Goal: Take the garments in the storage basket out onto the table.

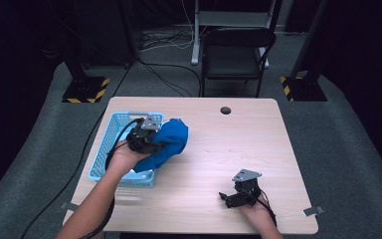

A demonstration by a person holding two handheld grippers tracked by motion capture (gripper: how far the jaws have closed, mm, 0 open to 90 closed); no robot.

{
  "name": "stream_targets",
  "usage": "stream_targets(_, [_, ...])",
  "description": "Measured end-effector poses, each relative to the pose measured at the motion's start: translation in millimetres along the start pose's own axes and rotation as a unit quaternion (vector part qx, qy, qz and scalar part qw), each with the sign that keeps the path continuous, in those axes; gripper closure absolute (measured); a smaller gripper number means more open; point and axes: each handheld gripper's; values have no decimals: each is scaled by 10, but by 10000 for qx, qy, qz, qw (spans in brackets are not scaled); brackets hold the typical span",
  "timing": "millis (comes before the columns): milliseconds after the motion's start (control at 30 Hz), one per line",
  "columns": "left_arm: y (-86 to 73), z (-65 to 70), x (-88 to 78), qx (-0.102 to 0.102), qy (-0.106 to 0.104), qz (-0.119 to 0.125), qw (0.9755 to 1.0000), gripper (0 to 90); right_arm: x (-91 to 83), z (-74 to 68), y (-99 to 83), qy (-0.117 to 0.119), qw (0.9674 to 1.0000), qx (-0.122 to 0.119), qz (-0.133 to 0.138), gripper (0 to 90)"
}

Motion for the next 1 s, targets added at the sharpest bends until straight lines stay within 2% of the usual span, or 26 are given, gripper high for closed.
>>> stream_targets(233, [75, 70, 42, 77, -52, 25, 10000, 648, 0, 0, 0, 1, 10000, -3, -1, 27])
stream_targets(1000, [213, 278, 224, 123, -229, 114, 9996, 653, 0, -2, 0, 16, 10000, -22, -3, 27])
Point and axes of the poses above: each handheld gripper's, and its own axes: x roughly forward along the jaws, y roughly out of its top, z roughly to its right, and after that the axes turned 5 degrees about -z, right-handed
